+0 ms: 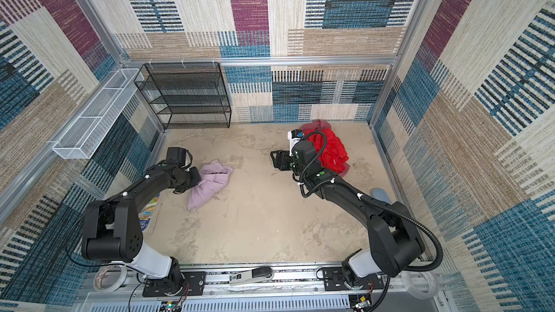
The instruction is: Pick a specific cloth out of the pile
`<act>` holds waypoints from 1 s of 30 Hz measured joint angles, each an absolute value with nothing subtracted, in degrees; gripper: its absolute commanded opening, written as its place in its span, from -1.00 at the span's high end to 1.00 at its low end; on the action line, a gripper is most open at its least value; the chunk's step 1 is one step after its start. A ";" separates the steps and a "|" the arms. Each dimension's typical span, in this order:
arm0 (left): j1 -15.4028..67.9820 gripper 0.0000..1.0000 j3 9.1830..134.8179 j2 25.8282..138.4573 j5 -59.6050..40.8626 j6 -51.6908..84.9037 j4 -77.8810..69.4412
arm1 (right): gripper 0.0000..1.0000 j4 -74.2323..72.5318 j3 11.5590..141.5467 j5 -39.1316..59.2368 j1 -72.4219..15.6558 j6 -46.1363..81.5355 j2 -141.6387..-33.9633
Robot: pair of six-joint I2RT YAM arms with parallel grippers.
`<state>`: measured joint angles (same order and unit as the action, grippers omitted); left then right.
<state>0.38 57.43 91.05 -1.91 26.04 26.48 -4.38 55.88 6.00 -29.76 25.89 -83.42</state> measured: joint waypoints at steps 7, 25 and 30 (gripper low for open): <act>0.36 0.32 56.66 88.47 -3.27 27.07 26.70 | -0.43 -4.29 55.86 6.04 -29.76 25.82 -83.00; 6.11 0.32 54.63 71.16 -3.16 25.74 33.17 | -0.44 -4.03 53.52 6.04 -29.76 25.85 -79.75; 10.46 0.32 53.43 73.54 -4.03 25.74 33.17 | -0.44 -4.08 53.52 6.48 -29.76 25.87 -80.27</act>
